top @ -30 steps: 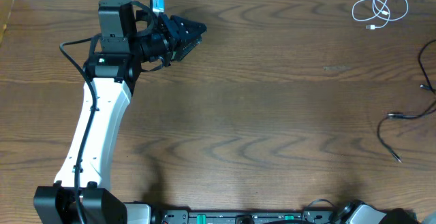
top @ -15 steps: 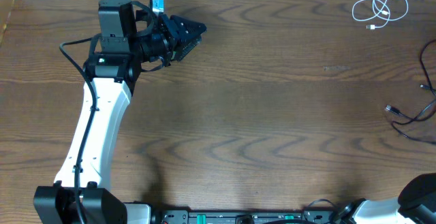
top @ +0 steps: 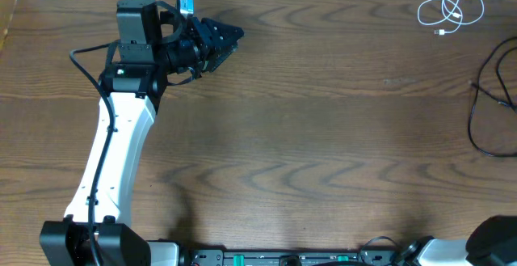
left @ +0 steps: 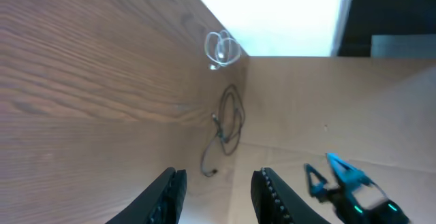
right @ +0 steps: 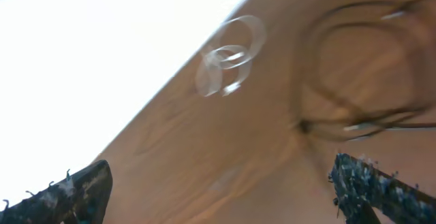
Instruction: Untangle cables
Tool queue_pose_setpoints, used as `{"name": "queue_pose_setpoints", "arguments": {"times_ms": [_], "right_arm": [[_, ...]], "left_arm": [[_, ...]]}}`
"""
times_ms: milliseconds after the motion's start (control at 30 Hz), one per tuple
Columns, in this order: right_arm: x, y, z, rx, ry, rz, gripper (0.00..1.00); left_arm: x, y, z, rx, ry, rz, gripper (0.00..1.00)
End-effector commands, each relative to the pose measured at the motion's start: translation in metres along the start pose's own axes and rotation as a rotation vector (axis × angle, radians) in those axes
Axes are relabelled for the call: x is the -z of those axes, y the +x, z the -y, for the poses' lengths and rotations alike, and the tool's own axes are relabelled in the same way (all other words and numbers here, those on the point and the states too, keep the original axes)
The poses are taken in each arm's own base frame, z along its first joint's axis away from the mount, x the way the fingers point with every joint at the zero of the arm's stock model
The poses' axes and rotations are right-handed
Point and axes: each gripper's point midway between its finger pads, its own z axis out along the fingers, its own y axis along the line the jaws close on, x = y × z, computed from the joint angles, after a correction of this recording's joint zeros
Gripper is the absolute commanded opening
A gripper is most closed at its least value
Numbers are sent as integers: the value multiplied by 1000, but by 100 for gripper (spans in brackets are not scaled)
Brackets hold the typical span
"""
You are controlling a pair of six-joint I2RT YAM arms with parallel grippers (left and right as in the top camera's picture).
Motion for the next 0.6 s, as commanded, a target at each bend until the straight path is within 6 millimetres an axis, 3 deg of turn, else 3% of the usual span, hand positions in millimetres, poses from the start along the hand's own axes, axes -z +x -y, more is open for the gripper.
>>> {"name": "queue_pose_setpoints", "arguments": {"times_ms": [0, 100, 133, 233, 267, 400, 567], "right_arm": [[26, 21, -61, 121, -256, -56, 99], [32, 47, -82, 216, -300, -117, 99], [33, 59, -90, 265, -313, -148, 99], [34, 96, -105, 384, -321, -250, 99], [32, 107, -106, 407, -303, -283, 99], [27, 150, -98, 495, -140, -423, 97], [32, 183, -105, 644, -40, -501, 93]], "left_arm": [[6, -13, -9, -56, -79, 88, 40], [12, -26, -38, -40, -224, 180, 54], [17, -30, -51, -21, -293, 222, 62], [31, -37, -83, 25, -460, 302, 74], [36, -37, -91, 35, -505, 322, 99], [55, -37, -118, 68, -665, 377, 98], [57, -34, -122, 77, -682, 370, 98]]}}
